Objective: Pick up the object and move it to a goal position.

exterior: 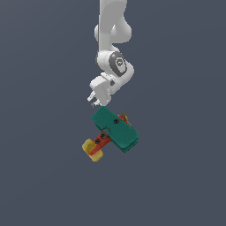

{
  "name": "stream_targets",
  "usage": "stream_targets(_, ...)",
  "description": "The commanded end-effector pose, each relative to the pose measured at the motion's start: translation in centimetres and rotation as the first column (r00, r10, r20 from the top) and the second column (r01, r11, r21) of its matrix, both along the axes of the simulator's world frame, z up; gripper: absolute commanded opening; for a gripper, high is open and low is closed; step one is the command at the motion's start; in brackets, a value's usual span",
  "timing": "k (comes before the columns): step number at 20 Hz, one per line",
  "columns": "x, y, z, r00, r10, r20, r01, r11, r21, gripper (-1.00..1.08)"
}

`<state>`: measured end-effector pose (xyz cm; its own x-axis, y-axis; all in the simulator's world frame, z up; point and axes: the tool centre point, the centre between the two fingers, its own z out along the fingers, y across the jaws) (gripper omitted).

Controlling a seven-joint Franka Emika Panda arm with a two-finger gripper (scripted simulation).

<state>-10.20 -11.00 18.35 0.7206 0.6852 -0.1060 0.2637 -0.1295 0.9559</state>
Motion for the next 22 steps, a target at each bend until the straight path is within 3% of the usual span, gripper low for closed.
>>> stream_targets(1, 0.0, 0.3, -0.3, 1.000, 0.029, 0.004, -0.029, 1.000, -0.003, 0.28)
stream_targets(22, -0.5, 2.4, -2.4, 0.976, 0.217, 0.018, -0.217, 0.976, -0.002, 0.28)
